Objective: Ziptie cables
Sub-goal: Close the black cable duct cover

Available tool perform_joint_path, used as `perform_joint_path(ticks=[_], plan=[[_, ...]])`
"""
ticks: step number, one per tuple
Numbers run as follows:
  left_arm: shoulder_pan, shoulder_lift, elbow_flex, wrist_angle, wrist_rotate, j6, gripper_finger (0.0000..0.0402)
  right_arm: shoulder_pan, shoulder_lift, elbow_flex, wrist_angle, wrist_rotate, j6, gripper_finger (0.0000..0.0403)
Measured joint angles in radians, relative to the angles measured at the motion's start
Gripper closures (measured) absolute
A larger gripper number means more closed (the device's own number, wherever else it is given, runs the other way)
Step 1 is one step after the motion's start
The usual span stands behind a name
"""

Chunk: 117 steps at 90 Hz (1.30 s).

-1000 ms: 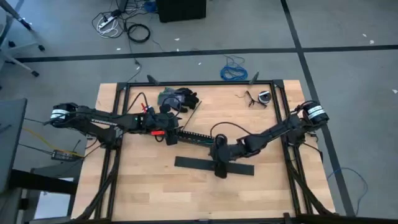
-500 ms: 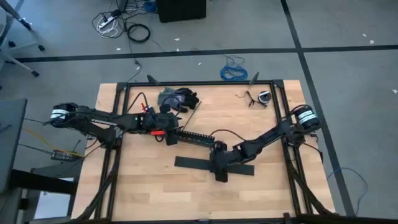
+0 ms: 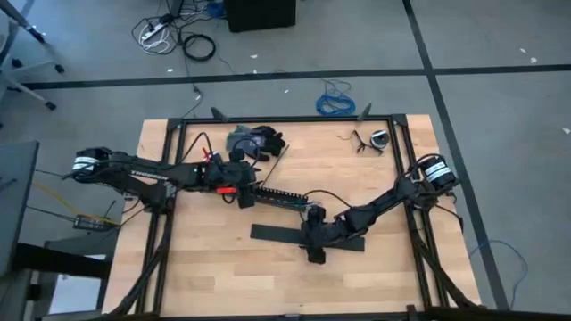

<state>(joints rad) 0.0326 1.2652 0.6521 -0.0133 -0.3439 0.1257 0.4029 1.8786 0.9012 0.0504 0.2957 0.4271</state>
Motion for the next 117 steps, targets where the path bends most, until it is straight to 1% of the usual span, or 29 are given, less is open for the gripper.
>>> perform_joint_path(ticks=[17, 26, 75, 83, 117], plan=[[0.0, 0.0, 0.0, 0.001, 0.0, 0.0, 0.0234, 0.012, 0.0, -0.001, -0.006, 0.029, 0.001, 0.0059], [0.0, 0.0, 0.0, 0.001, 0.0, -0.001, 0.0234, 0.017, 0.001, -0.002, -0.006, 0.053, 0.001, 0.0066], [0.0, 0.0, 0.0, 0.001, 0.0, -0.001, 0.0234, 0.017, 0.001, -0.003, -0.006, 0.05, -0.003, 0.0162], [0.0, 0.0, 0.0, 0.001, 0.0, -0.001, 0.0234, 0.017, 0.0, -0.003, -0.006, 0.05, -0.003, 0.0173], [0.0, 0.0, 0.0, 0.001, 0.0, 0.0, 0.0234, 0.016, -0.007, -0.005, 0.002, 0.052, -0.005, 0.0165]])
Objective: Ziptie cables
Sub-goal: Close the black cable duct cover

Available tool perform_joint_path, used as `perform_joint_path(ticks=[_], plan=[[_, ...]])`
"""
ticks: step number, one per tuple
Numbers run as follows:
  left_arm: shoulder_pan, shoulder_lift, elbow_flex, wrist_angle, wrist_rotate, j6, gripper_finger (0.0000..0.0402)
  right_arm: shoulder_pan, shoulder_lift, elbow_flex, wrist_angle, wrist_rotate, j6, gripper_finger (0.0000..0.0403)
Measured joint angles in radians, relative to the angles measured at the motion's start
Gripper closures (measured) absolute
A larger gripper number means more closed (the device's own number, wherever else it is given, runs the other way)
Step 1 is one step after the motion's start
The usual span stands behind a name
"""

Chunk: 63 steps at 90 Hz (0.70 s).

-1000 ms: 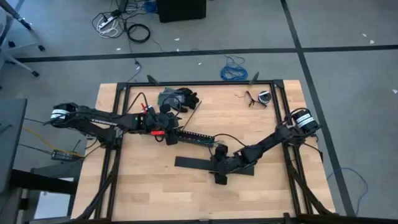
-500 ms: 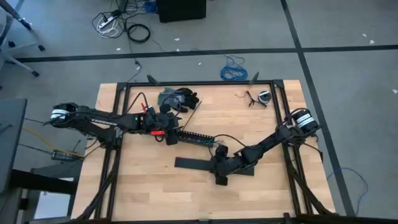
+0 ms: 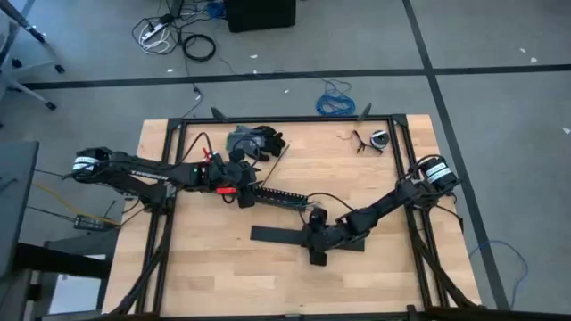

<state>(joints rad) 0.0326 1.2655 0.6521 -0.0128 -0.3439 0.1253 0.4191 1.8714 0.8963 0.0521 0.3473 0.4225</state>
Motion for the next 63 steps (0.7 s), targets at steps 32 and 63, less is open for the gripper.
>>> perform_joint_path(ticks=[32, 63], plan=[[0.0, 0.0, 0.0, -0.001, 0.0, 0.0, 0.0234, 0.0, -0.003, 0.0, 0.002, 0.001, 0.0, 0.0169], [0.0, 0.0, 0.0, -0.001, 0.0, 0.0, 0.0234, 0.0, -0.003, -0.001, 0.013, 0.002, 0.0, 0.0172]])
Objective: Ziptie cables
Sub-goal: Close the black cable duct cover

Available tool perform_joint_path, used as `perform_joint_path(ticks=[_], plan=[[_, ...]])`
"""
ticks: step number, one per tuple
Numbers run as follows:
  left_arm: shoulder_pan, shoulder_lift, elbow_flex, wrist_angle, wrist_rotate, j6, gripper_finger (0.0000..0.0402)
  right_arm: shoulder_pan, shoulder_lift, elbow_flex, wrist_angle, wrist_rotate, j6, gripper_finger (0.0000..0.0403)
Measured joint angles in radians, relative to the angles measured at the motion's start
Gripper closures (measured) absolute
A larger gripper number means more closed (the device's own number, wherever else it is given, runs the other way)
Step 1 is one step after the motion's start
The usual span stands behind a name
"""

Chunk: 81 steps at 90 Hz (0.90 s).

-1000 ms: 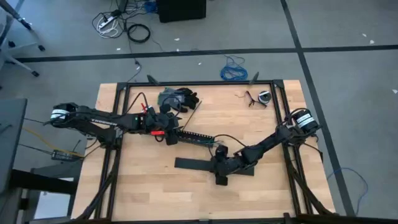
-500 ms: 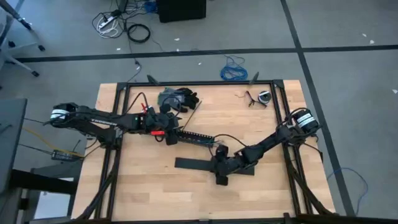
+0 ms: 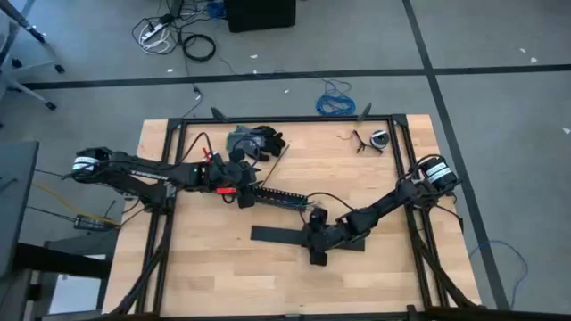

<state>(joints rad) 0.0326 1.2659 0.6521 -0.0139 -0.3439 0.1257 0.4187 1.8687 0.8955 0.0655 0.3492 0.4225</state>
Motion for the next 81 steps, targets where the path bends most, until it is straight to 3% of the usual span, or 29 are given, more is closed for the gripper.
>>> perform_joint_path(ticks=[21, 81], plan=[[0.0, 0.0, 0.0, 0.001, 0.0, 0.0, 0.0234, -0.001, -0.011, 0.0, 0.0, 0.0, 0.0, 0.0172], [0.0, -0.071, 0.014, -0.057, -0.039, 0.033, 0.0234, -0.045, -0.219, 0.0, -0.167, 0.126, -0.033, 0.0174]])
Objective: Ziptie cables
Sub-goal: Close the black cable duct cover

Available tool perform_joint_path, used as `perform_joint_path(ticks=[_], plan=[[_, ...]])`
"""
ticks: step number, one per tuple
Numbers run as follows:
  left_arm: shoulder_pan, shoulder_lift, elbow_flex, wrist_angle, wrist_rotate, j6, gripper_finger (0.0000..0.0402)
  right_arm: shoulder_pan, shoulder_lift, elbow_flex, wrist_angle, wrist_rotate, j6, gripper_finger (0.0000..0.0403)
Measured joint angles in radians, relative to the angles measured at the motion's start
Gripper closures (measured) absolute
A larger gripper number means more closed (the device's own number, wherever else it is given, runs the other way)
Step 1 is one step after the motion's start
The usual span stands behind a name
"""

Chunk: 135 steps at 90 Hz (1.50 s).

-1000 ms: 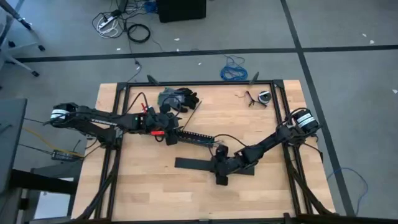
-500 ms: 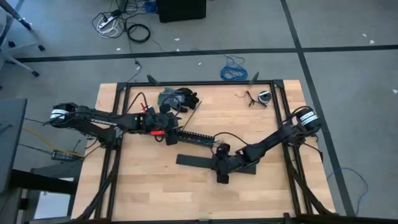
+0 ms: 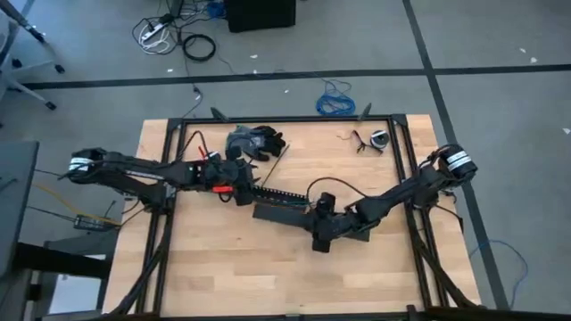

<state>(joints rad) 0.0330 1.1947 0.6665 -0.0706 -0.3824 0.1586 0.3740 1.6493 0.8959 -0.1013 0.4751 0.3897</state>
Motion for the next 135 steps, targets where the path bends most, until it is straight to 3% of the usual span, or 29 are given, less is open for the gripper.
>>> perform_joint_path(ticks=[28, 69, 119, 135], plan=[[0.0, -0.065, 0.039, -0.035, 0.055, 0.043, 0.0234, -0.1, -0.022, 0.0, -0.091, -0.029, -0.024, 0.0174], [0.0, 0.018, 0.038, 0.022, 0.187, 0.077, 0.0234, -0.204, -0.034, 0.001, -0.117, -0.133, -0.098, 0.0174], [0.03, 0.076, 0.038, 0.044, 0.195, 0.092, 0.0234, -0.21, -0.034, 0.001, -0.096, -0.159, -0.096, 0.0174], [0.033, 0.085, 0.038, 0.057, 0.275, 0.092, 0.0234, -0.209, -0.034, 0.001, -0.095, -0.178, -0.094, 0.0174]])
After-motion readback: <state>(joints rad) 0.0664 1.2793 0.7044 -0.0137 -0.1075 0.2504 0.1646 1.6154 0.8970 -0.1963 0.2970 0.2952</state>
